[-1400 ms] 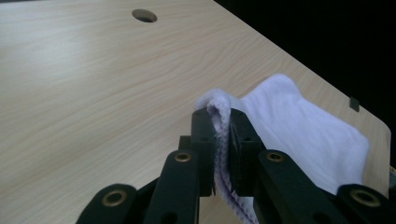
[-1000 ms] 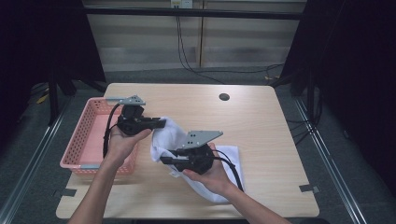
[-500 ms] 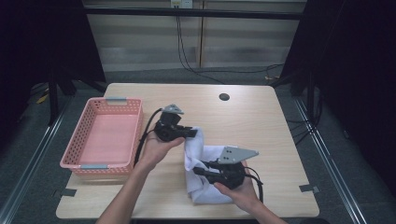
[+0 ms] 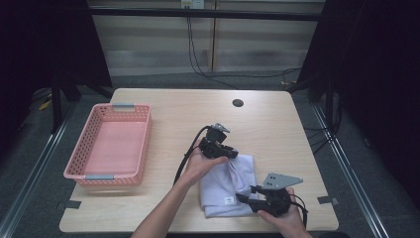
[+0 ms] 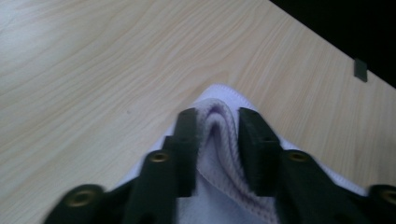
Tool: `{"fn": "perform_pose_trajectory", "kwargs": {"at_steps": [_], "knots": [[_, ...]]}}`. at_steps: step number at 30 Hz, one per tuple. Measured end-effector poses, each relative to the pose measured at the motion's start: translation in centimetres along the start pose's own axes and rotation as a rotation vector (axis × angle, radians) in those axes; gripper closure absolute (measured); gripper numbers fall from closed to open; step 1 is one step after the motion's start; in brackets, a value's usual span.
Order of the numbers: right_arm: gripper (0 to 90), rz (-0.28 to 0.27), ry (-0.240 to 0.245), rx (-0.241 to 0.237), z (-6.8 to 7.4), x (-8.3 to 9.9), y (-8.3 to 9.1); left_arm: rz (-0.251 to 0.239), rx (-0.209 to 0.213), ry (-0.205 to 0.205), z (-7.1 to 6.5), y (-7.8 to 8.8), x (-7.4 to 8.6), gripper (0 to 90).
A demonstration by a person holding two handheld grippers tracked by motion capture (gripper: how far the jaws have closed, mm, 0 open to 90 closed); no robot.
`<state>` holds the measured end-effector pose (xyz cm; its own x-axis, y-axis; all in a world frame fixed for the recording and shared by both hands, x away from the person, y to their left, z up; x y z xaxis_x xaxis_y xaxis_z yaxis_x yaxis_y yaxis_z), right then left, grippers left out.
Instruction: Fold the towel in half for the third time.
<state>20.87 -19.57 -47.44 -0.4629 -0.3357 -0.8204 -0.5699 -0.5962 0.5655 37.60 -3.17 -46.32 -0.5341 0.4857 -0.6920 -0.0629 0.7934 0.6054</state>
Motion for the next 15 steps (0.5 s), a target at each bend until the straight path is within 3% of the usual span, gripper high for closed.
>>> {"fn": "perform_pose_trajectory", "kwargs": {"at_steps": [3, 8, 10, 11, 15], "knots": [[41.2, 0.020, -0.026, 0.045, -0.7, 1.1, 1.4, -0.059, 0.014, -0.004, -0.2, 0.8, -0.1, 47.8], [34.5, -0.032, -0.079, 0.072, -1.9, 0.5, 3.4, -0.138, -0.013, -0.029, -0.9, 3.8, 0.3, 42.2], [33.4, -0.069, -0.086, 0.097, -2.7, -0.5, 3.8, -0.126, -0.025, -0.032, -1.2, 4.9, 1.1, 44.5], [33.4, -0.073, -0.081, 0.100, -3.2, -1.1, 3.6, -0.111, -0.034, -0.043, -1.4, 5.4, 1.8, 49.8], [36.5, -0.051, -0.086, 0.129, -5.9, -3.2, 1.1, -0.024, 0.007, -0.078, -2.8, 6.2, 5.0, 60.3]]}}
Point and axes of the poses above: each handheld gripper's, and its own axes: y roughly backward along the jaws, x roughly out of its underside, z roughly to its left, the point moved 2 cm from there along -y, roughly forward along the jaws, and after that the axes turned 7 degrees about x, right-handed, at the moved point
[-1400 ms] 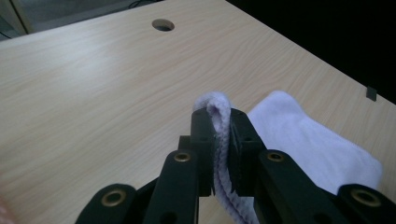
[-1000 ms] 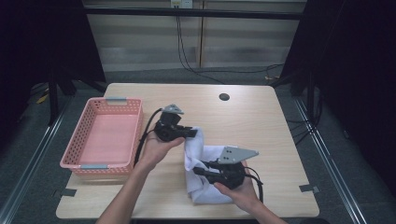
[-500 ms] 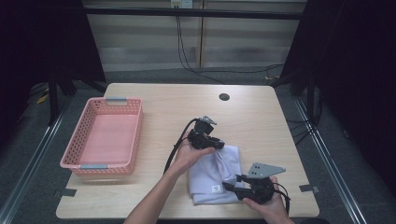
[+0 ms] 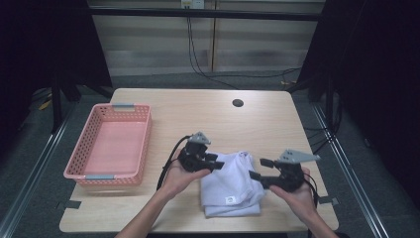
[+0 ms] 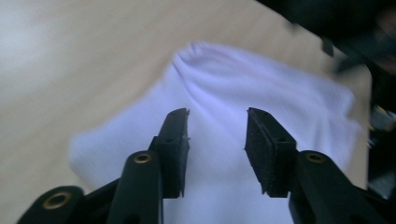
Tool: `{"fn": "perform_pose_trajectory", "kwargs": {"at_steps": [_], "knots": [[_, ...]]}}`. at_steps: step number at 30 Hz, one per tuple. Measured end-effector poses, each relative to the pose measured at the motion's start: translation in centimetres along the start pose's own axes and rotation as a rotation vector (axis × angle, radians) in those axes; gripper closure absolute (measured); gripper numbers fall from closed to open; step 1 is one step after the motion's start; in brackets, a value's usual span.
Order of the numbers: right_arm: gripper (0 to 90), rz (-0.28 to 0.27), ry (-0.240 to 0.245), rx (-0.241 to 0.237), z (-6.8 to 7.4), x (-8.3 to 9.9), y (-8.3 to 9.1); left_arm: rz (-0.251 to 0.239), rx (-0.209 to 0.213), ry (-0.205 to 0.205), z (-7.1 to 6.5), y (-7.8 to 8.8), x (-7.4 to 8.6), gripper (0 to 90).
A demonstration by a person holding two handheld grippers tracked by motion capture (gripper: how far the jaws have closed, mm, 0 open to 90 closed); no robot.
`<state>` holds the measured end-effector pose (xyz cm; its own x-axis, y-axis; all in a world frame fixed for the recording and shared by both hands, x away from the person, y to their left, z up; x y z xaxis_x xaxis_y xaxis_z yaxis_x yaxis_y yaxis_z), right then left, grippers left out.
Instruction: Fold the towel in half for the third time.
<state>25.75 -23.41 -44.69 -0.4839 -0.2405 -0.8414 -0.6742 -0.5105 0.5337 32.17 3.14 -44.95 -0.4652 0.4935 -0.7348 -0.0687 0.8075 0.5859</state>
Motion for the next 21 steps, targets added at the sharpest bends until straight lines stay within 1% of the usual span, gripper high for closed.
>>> {"fn": "perform_pose_trajectory", "kwargs": {"at_steps": [1, 2, 3, 4, 5, 6, 7, 8, 9, 10, 11, 12, 13, 14, 15, 16, 17, 18, 19, 20, 21], "knots": [[36.8, 0.008, -0.009, 0.005, -0.6, -0.6, -1.1, 0.028, 0.016, -0.013, -0.7, 0.1, 1.2, 60.3], [39.0, 0.037, -0.016, -0.017, -1.3, -1.4, -2.8, 0.031, 0.018, -0.010, -1.0, 0.1, 1.9, 59.9], [38.8, 0.045, -0.020, -0.004, -1.6, -1.8, -3.7, 0.038, 0.017, -0.010, -1.4, 0.2, 2.7, 58.4], [38.8, 0.060, -0.023, 0.003, -1.9, -2.3, -4.8, 0.042, 0.029, -0.007, -1.7, 0.2, 3.2, 58.0], [39.3, 0.073, -0.025, 0.001, -2.1, -2.6, -5.7, 0.050, 0.041, 0.003, -2.2, 0.2, 4.1, 57.8], [39.8, 0.091, -0.024, 0.022, -2.4, -2.9, -7.0, 0.053, 0.037, -0.001, -2.6, 0.1, 4.7, 55.6], [39.8, 0.117, -0.024, 0.035, -2.5, -2.9, -7.9, 0.066, 0.049, -0.008, -3.1, -0.1, 5.4, 54.7], [40.9, 0.147, -0.028, 0.039, -2.6, -2.8, -8.8, 0.091, 0.052, -0.017, -3.5, -0.2, 5.9, 54.0], [43.7, 0.174, -0.035, 0.050, -2.8, -2.6, -9.5, 0.096, 0.035, -0.031, -3.8, -0.2, 6.3, 52.6], [47.2, 0.202, -0.034, 0.070, -2.8, -2.3, -9.8, 0.095, 0.029, -0.035, -4.0, -0.2, 6.7, 51.1], [54.9, 0.220, -0.027, 0.087, -2.9, -2.0, -10.2, 0.097, 0.037, -0.025, -4.1, -0.3, 7.0, 50.7], [66.2, 0.213, -0.019, 0.091, -3.1, -1.5, -10.1, 0.112, 0.030, -0.035, -4.1, -0.4, 7.2, 49.7], [72.0, 0.192, -0.012, 0.116, -3.2, -1.4, -9.9, 0.128, 0.020, -0.058, -4.2, -0.5, 7.4, 49.7], [77.1, 0.181, -0.021, 0.112, -3.5, -1.1, -9.6, 0.126, 0.012, -0.065, -4.2, -0.5, 7.5, 49.6], [79.2, 0.165, -0.032, 0.108, -3.7, -1.0, -9.4, 0.117, 0.004, -0.052, -4.3, -0.7, 7.6, 49.6], [81.3, 0.143, -0.026, 0.121, -3.9, -0.7, -9.0, 0.128, -0.004, -0.063, -4.3, -0.7, 7.7, 49.6], [81.4, 0.143, -0.024, 0.114, -4.0, -0.5, -8.7, 0.116, -0.028, -0.075, -4.6, -0.9, 7.8, 49.6], [81.4, 0.143, -0.024, 0.114, -4.0, -0.5, -8.7, 0.116, -0.028, -0.075, -4.6, -0.9, 7.8, 49.6], [81.3, 0.160, -0.005, 0.120, -4.2, -0.1, -8.5, 0.113, -0.032, -0.075, -4.7, -1.0, 7.9, 49.6], [80.4, 0.184, -0.005, 0.127, -4.2, 0.2, -8.5, 0.116, -0.034, -0.080, -4.8, -1.0, 7.9, 49.6], [78.6, 0.198, 0.000, 0.123, -4.4, 0.6, -8.6, 0.119, -0.037, -0.083, -4.8, -1.0, 8.0, 49.6]]}}
Point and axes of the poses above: each handheld gripper's, and its own axes: y roughly backward along the jaws, x roughly out of its underside, z roughly to its left, the point moved 2 cm from there along -y, roughly forward along the jaws, and after that the axes turned 7 degrees about x, right-handed, at the moved point
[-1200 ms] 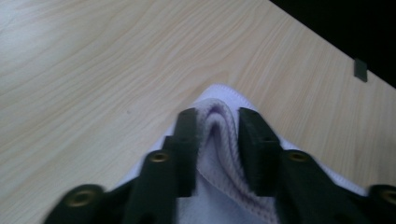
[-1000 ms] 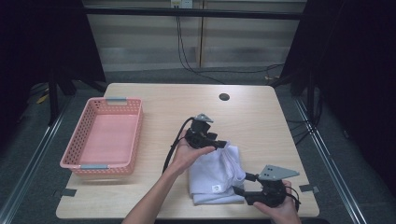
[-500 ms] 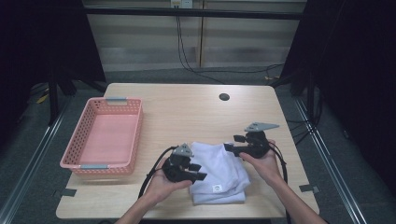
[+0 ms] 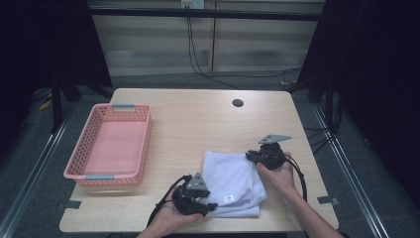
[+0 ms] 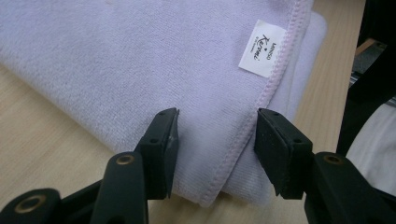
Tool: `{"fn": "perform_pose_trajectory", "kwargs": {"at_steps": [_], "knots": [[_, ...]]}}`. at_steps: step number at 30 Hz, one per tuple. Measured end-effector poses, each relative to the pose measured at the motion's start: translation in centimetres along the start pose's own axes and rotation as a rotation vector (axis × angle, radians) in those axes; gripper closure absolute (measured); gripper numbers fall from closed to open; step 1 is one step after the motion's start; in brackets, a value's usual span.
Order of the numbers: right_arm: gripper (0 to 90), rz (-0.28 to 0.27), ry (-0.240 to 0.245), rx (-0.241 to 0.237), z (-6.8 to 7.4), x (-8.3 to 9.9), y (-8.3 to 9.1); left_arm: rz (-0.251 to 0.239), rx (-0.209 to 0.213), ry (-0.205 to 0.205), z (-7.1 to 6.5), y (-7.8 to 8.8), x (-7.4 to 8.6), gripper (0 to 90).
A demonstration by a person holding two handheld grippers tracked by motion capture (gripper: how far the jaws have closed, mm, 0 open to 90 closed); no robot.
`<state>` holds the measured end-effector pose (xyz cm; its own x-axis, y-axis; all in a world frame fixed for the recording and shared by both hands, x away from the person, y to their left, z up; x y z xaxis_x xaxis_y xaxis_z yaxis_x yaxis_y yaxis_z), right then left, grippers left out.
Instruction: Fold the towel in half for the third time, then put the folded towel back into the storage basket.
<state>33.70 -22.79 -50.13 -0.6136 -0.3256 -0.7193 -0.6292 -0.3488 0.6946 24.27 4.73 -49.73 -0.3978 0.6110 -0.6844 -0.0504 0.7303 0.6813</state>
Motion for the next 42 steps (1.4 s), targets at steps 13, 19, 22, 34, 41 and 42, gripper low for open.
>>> {"fn": "perform_pose_trajectory", "kwargs": {"at_steps": [13, 19, 22, 34, 41, 42], "knots": [[26.7, 0.001, -0.050, -0.161, -1.1, 0.7, -0.5, -0.045, 0.042, 0.111, 0.1, 2.8, 2.0, 29.7], [22.0, 0.023, -0.040, -0.187, -1.0, 0.6, -1.3, -0.027, 0.059, 0.124, 1.4, 1.8, 1.9, 22.6], [21.4, 0.038, -0.036, -0.217, -1.0, 0.8, -1.4, -0.001, 0.074, 0.108, 1.0, 1.3, 1.8, 22.0], [20.8, 0.051, 0.010, -0.198, -0.6, 0.7, -1.6, 0.050, 0.044, 0.026, 0.0, 0.1, 1.5, 22.7], [56.5, 0.086, 0.038, -0.263, 0.0, 0.6, -1.3, 0.103, -0.029, -0.064, -0.6, 0.0, 1.3, 48.4], [58.7, 0.092, 0.036, -0.271, 0.2, 0.6, -1.3, 0.086, -0.019, -0.041, -0.8, 0.0, 1.2, 53.0]]}}
Point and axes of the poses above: each handheld gripper's, and its own axes: y roughly backward along the jaws, x roughly out of its underside, z roughly to its left, the point moved 2 cm from there along -y, roughly forward along the jaws, and after that the axes turned 7 degrees about x, right-handed, at the moved point
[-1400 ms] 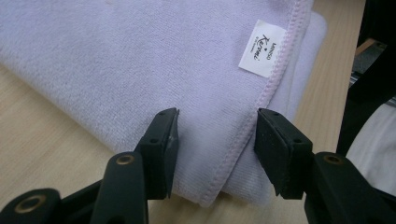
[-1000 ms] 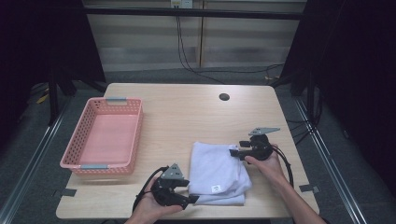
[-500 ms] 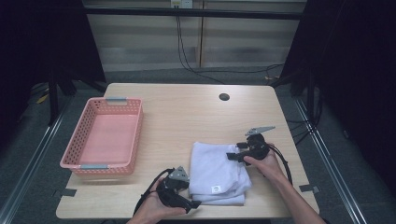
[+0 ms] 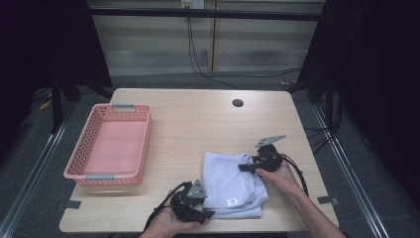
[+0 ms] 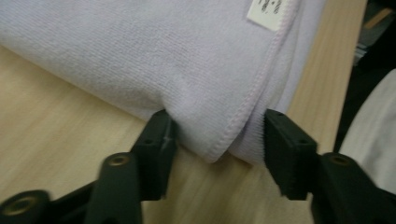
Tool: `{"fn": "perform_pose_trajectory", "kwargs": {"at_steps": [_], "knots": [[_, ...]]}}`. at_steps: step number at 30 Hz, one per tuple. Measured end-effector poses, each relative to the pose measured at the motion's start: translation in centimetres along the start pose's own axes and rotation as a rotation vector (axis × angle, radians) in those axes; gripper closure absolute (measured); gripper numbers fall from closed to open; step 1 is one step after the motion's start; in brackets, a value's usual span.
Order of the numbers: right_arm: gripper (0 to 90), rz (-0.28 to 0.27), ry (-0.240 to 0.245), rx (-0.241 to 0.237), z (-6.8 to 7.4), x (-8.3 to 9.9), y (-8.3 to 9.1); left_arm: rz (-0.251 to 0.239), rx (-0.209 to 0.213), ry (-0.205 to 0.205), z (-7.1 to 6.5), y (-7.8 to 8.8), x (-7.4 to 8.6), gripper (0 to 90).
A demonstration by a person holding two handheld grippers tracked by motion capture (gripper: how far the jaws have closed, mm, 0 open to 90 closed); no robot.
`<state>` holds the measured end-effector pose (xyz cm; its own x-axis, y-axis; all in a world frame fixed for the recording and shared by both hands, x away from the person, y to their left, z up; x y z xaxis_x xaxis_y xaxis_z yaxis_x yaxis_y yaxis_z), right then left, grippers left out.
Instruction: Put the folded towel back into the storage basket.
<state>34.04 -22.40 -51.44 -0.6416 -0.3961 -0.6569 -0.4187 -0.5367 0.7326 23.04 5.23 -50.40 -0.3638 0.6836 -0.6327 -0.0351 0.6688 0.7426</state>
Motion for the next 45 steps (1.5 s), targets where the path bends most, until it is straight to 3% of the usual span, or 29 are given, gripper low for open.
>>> {"fn": "perform_pose_trajectory", "kwargs": {"at_steps": [1, 2, 5, 9, 12, 14, 15, 20, 24, 26, 37, 45], "knots": [[61.5, 0.000, 0.000, -0.007, 0.0, 0.0, 0.0, 0.019, -0.003, -0.026, 0.2, 0.1, 0.0, 57.0], [62.7, -0.004, -0.008, -0.020, 0.0, 0.0, 0.0, -0.011, -0.002, 0.006, 0.1, 0.0, 0.0, 61.4], [65.1, -0.010, 0.005, -0.010, 0.2, 0.1, 0.1, -0.013, 0.013, 0.008, 0.4, 0.1, 0.0, 67.0], [66.8, -0.016, 0.013, -0.003, 0.3, 0.0, 0.1, 0.001, 0.063, 0.043, 1.0, 0.3, 0.0, 70.1], [67.2, -0.020, 0.012, -0.001, 0.3, -0.2, 0.3, -0.029, 0.088, 0.075, 1.3, 0.3, 0.1, 70.7], [67.5, -0.025, 0.012, 0.000, 0.3, -0.3, 0.3, -0.023, 0.079, 0.079, 1.4, 0.6, -0.1, 71.2], [67.5, -0.027, 0.010, -0.002, 0.3, -0.3, 0.3, -0.032, 0.105, 0.083, 1.5, 0.7, -0.1, 71.5], [67.7, -0.043, -0.010, -0.006, 0.2, -0.5, 0.4, -0.039, 0.103, 0.096, 1.6, 1.1, -0.2, 71.8], [67.8, -0.060, -0.009, -0.001, 0.3, -0.9, 0.5, -0.075, 0.121, 0.087, 1.8, 1.7, -0.4, 71.8], [67.9, -0.071, -0.014, 0.003, 0.4, -1.2, 0.7, -0.102, 0.122, 0.106, 1.9, 2.0, -0.4, 71.9], [68.3, -0.116, -0.057, -0.013, 0.4, -2.3, 2.3, -0.149, 0.110, 0.106, 2.0, 3.6, -1.1, 73.2], [68.6, -0.115, -0.067, -0.002, -0.3, -2.7, 3.1, -0.160, 0.116, 0.114, 2.7, 4.5, -2.4, 73.3]]}}
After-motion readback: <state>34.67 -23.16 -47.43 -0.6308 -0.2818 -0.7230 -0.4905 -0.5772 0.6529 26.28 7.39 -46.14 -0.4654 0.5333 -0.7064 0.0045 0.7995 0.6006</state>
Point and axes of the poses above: each handheld gripper's, and its own axes: y roughly backward along the jaws, x roughly out of its underside, z roughly to its left, the point moved 2 cm from there along -y, roughly forward along the jaws, and after that the axes turned 7 degrees about x, right-handed, at the moved point
